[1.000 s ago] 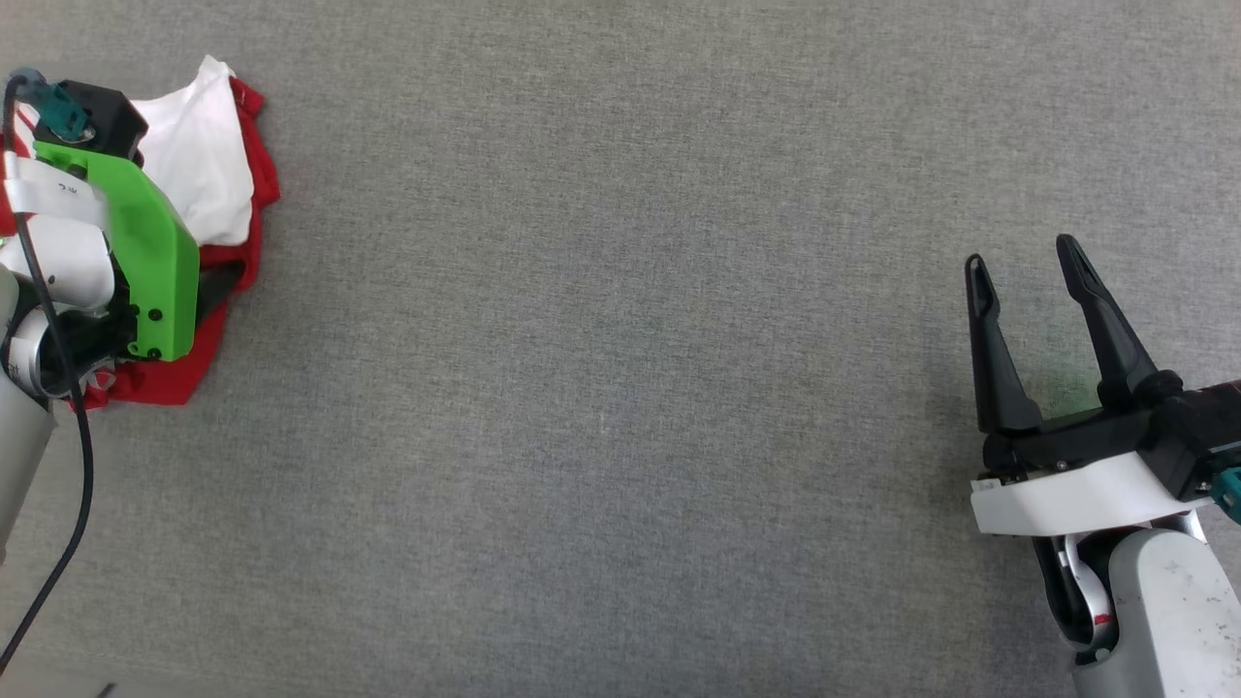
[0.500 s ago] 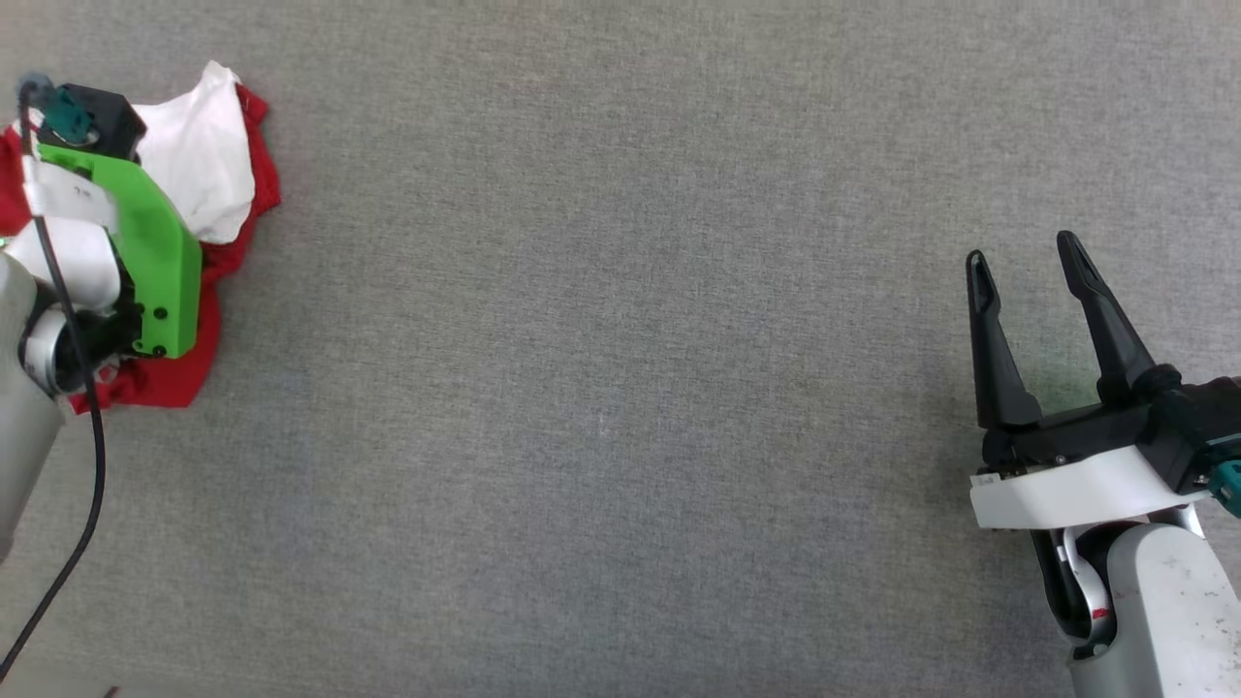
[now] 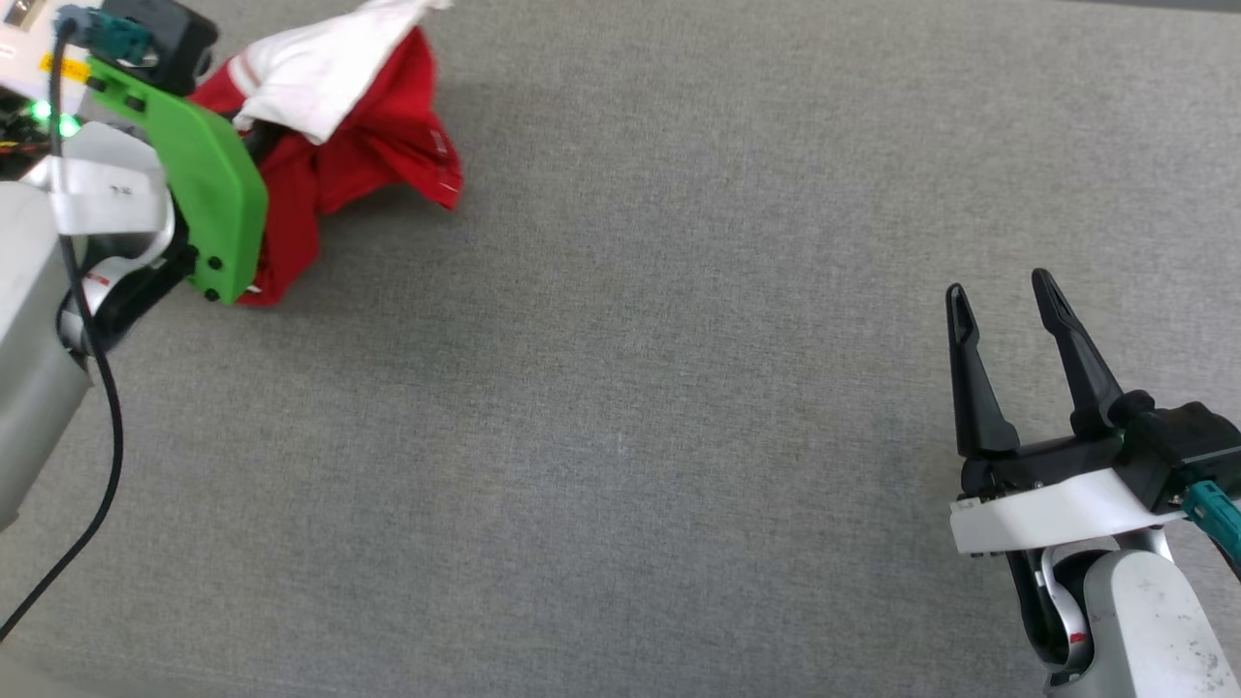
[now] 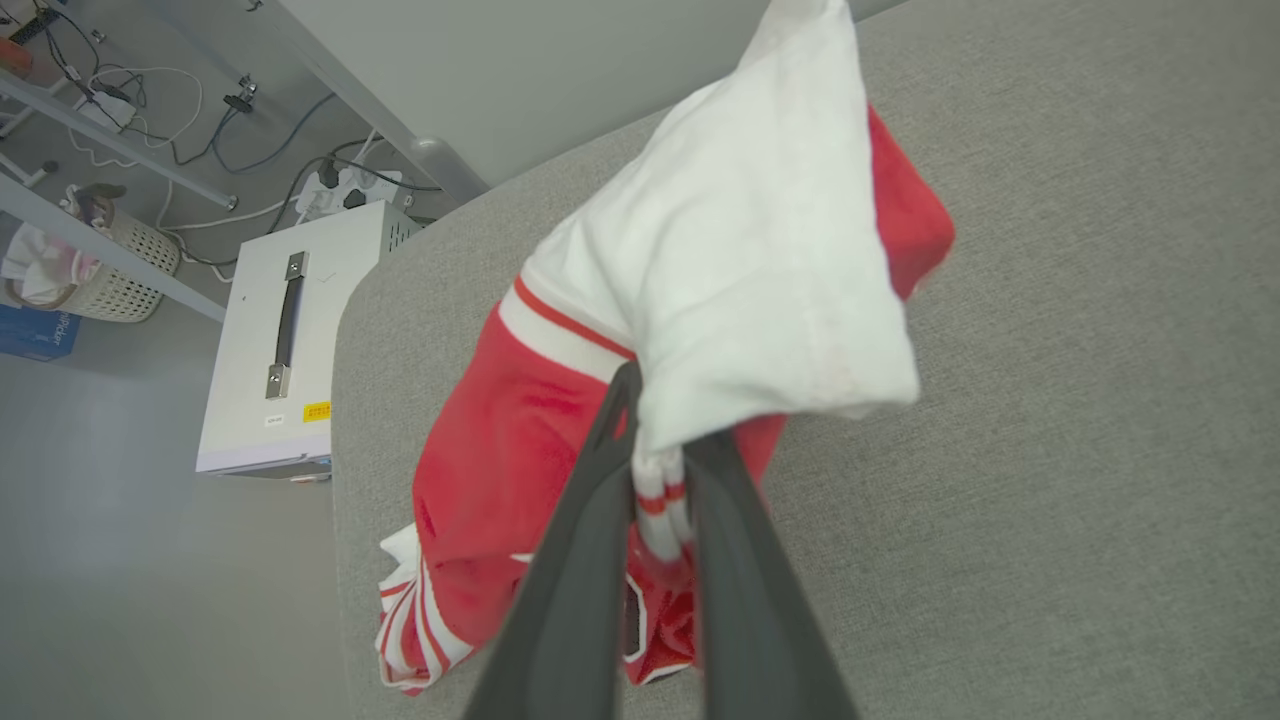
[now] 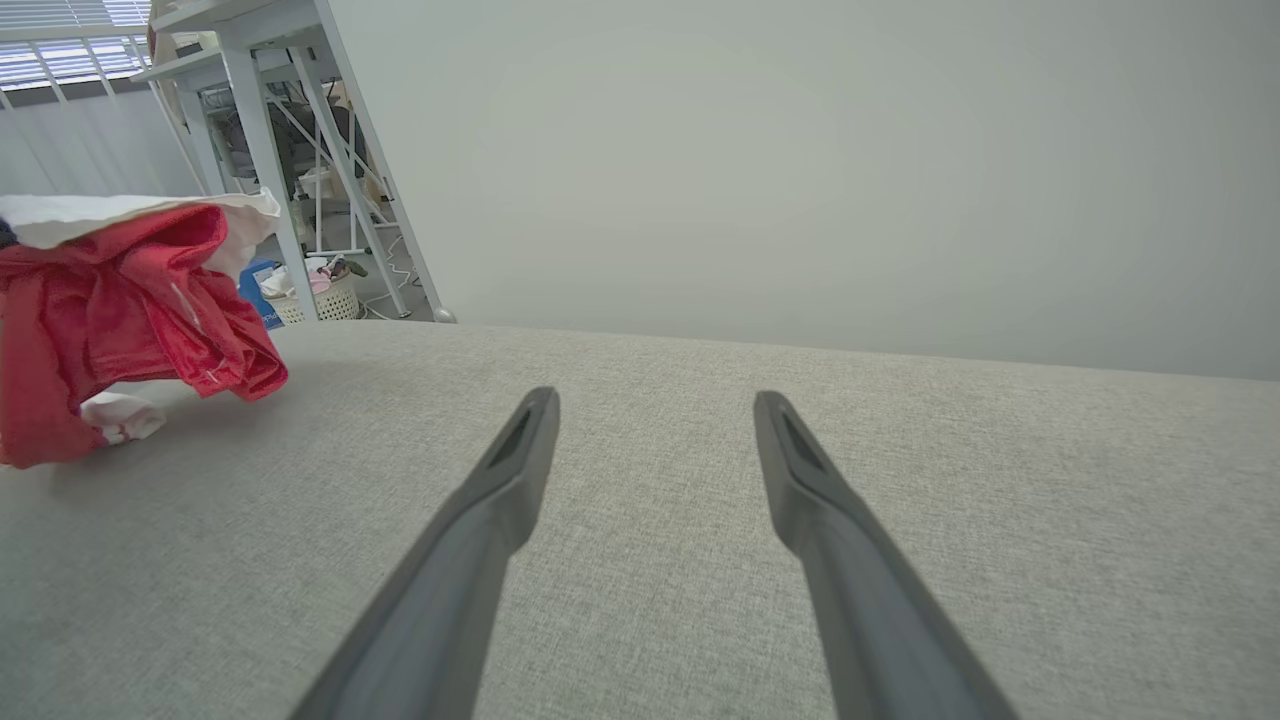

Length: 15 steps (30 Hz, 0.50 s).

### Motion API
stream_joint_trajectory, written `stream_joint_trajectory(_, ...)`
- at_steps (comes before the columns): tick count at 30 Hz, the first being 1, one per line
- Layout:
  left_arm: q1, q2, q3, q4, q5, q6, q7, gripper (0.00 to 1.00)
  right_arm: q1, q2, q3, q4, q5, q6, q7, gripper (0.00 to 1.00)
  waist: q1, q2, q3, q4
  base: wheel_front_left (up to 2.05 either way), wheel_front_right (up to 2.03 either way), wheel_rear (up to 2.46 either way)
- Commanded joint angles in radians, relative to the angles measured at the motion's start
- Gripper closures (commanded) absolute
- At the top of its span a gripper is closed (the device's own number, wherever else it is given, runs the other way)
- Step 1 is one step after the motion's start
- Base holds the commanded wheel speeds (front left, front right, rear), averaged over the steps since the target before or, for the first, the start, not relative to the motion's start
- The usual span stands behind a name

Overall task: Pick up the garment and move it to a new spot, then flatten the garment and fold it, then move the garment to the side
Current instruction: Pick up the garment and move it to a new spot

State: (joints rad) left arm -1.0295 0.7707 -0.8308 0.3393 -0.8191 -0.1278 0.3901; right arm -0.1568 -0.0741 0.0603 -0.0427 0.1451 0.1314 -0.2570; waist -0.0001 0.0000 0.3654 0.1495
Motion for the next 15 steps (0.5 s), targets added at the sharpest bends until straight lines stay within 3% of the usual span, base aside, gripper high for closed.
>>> stream_joint_trajectory(1,-0.024,-0.005,-0.009,-0.022,0.026,-0.003,-0.017,1.0,0.013,0.003,-0.003,0.004,0.005,-0.001,-0.005,0.0,0.0001,0.0,-0.039,-0.013,0.0,0.0,0.0)
stream_joint_trajectory(7,-0.048,-0.056,-0.061,-0.111,0.078,-0.003,-0.054,1.0,0.031,0.016,-0.008,0.008,0.013,-0.001,-0.005,0.0,0.0001,0.0,-0.074,-0.071,0.0,0.0,0.0)
stream_joint_trajectory(15,-0.078,-0.189,-0.154,-0.143,0.127,-0.003,-0.099,1.0,0.045,0.023,-0.021,0.009,0.025,-0.001,-0.005,0.0,0.0001,0.0,-0.088,-0.178,0.0,0.0,0.0)
